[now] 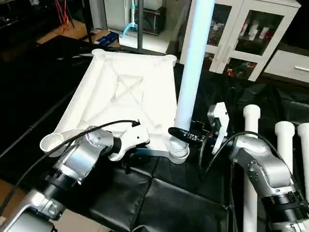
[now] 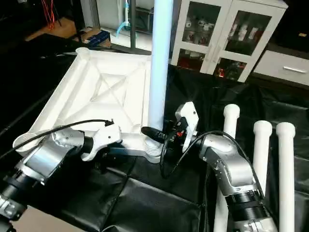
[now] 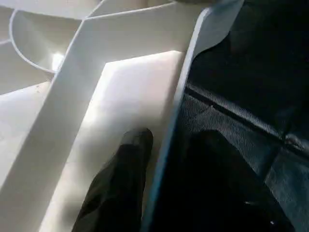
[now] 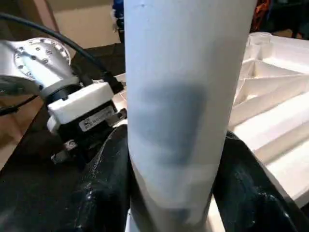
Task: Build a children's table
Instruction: Insert table leg to table base
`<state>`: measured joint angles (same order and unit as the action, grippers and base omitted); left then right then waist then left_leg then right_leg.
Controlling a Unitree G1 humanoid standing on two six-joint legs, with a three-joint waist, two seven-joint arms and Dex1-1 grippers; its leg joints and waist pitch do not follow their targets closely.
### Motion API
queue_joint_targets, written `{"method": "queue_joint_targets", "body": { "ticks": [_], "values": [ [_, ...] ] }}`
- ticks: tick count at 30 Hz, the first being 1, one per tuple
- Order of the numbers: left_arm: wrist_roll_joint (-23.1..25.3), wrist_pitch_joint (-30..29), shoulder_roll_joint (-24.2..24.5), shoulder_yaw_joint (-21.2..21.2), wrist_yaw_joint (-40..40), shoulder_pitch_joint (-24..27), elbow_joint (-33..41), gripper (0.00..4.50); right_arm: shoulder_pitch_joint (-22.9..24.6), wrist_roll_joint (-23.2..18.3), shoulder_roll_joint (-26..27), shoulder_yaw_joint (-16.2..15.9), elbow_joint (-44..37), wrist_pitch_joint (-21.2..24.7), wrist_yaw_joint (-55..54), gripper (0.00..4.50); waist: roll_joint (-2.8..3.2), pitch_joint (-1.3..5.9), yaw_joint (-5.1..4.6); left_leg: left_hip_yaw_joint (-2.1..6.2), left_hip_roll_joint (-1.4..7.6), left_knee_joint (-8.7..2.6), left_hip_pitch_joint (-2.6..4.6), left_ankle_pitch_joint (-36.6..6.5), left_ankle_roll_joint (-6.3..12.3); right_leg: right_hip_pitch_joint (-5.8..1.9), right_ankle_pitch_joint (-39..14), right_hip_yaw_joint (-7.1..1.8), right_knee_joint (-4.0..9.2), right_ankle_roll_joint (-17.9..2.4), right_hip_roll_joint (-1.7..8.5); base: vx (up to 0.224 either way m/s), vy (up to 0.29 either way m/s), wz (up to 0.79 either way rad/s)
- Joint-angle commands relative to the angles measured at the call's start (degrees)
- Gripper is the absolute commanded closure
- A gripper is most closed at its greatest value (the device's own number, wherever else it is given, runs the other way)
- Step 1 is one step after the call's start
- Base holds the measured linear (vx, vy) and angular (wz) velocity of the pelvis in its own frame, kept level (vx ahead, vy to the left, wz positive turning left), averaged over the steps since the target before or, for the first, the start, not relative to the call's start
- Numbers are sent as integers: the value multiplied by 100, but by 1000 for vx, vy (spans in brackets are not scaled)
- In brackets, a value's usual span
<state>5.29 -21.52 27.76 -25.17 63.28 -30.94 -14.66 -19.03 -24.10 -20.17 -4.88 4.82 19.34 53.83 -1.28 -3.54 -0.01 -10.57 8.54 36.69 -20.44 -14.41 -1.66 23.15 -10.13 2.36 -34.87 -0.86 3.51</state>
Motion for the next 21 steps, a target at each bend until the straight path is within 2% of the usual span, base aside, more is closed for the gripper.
{"method": "queue_joint_targets", "body": {
  "ticks": [1,7,8,9,11,13,14,16,21],
  "values": [
    [-45,175,-25,27,63,-207,-170,272,5,11,-83,131,-101,-86,42,265,90,368,15,193,488,-550,46,-408,220,-287,-418,-313,318,-1787,539,0,0,0],
    [-11,251,-40,36,86,-361,-406,272,81,1,-79,124,-224,-58,-31,265,106,361,37,193,502,-549,63,-465,180,-285,-604,-312,328,-1773,543,0,0,0],
    [-17,256,-41,41,101,-367,-415,243,87,-2,-79,123,-237,-52,-34,265,111,365,33,197,503,-549,57,-402,184,-292,-492,-308,313,-1789,540,0,0,0],
    [-50,276,-71,84,100,-409,-467,243,99,-5,-89,124,-255,-48,-34,265,132,366,32,199,503,-549,57,-382,186,-292,-441,-307,304,-1801,538,0,0,0],
    [-53,443,-84,89,130,-508,-610,236,112,12,-112,124,-274,-54,-51,265,133,372,21,187,491,-539,58,-350,212,-297,-337,-304,305,-1836,532,0,0,0],
    [-9,667,-70,44,168,-569,-758,211,114,11,-127,123,-290,-50,-63,265,141,374,24,186,483,-532,55,-345,235,-304,-310,-306,308,-1840,531,0,0,0],
    [33,819,-44,-17,240,-612,-874,211,123,3,-140,125,-316,-41,-69,265,185,376,33,192,490,-535,68,-354,227,-301,-284,-303,299,-1845,532,0,0,0],
    [89,975,6,-111,365,-666,-996,211,147,-7,-161,136,-361,-25,-73,265,152,377,23,185,491,-533,65,-364,241,-310,-261,-308,301,-1843,534,0,0,0],
    [151,1179,52,-230,593,-787,-1296,211,204,-11,-199,150,-441,-6,-81,265,197,382,28,183,492,-527,64,-357,232,-315,-265,-311,295,-1869,542,0,0,0]
  ]
}}
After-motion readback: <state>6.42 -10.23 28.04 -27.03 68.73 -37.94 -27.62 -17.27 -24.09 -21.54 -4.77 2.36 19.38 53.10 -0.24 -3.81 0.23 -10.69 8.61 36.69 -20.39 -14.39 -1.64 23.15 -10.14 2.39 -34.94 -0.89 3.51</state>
